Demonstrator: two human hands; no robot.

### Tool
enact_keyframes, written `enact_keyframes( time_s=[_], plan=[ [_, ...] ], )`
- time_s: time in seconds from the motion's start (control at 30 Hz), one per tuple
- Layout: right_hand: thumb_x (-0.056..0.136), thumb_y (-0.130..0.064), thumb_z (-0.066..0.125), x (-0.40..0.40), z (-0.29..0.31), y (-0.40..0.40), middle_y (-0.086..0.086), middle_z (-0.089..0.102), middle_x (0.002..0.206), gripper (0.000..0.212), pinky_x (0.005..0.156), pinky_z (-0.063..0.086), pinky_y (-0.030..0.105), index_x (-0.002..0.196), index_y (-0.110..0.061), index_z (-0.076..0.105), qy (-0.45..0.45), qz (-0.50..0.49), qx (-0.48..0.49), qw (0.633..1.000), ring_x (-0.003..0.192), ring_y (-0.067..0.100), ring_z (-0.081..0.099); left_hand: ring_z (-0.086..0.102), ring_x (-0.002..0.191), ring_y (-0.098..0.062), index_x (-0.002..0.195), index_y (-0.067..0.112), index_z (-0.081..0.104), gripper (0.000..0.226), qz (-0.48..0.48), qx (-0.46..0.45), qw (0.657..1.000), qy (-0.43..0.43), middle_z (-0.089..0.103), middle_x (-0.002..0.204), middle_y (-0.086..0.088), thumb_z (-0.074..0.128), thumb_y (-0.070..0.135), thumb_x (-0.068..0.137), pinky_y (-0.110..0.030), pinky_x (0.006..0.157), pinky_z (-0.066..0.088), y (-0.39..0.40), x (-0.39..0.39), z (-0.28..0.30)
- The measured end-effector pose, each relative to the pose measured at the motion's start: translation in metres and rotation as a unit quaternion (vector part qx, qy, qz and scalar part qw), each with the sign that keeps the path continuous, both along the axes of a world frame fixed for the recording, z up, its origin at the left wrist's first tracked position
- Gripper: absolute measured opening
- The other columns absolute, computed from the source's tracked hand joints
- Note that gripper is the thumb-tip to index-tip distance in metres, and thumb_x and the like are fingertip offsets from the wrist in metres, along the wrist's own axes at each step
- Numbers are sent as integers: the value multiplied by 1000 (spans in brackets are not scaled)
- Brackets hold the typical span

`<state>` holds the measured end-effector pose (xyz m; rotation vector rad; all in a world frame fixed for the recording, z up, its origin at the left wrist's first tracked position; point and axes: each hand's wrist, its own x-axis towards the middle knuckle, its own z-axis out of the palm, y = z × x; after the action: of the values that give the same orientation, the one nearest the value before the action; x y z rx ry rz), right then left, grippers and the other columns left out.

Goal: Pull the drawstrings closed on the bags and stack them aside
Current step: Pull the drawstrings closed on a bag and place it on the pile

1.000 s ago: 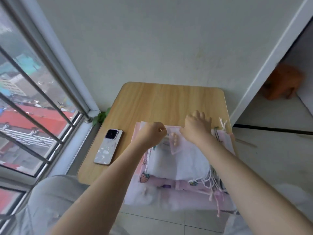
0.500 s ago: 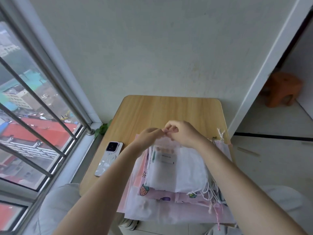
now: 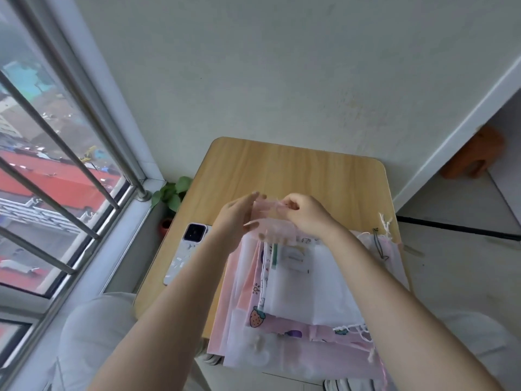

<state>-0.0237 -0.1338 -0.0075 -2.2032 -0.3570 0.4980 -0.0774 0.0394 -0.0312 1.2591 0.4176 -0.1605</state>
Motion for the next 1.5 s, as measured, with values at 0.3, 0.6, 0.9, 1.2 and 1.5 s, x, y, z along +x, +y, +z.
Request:
enact_keyframes(
  time_s=[0.3,0.6,0.9,1.2,1.5],
  plan=[
    [98,-54,42,5,-8,25,-8,28,56,47,42,17,24,98,-10,57,163,-72,135,975,43,9,22,62,77,-14,94,18,66,11,144,-204,968,20,65,85,0,59,27,94,-26,71,47,25,8,-25],
    [94,-18,46,11,-13,33,-3,31,60,22,46,18,25,71,-17,44,172,-156,132,964,44,10,24,69,87,-21,74,15,53,30,233,-403,885,-15,68,79,-2,45,23,101,-36,96,47,48,11,-30],
    [96,-19,55,13,-8,46,10,63,80,26,90,52,42,73,-13,43,290,-286,560,722,86,28,68,22,39,-9,75,10,49,30,299,-514,804,-23,21,49,5,45,21,102,-18,38,30,65,9,-30],
    [99,-14,49,6,9,79,-4,26,48,34,43,16,23,68,-18,34,158,-204,325,910,41,12,19,21,42,-8,82,10,55,27,261,-173,948,-51,27,50,8,44,22,104,-20,40,20,74,2,-15],
    [85,-24,75,-33,24,82,-4,62,65,12,43,38,14,93,-16,72,143,61,-12,988,43,2,49,48,52,-18,99,8,64,29,147,-177,968,-101,47,60,-3,45,30,102,-30,56,48,53,-13,13]
  ],
)
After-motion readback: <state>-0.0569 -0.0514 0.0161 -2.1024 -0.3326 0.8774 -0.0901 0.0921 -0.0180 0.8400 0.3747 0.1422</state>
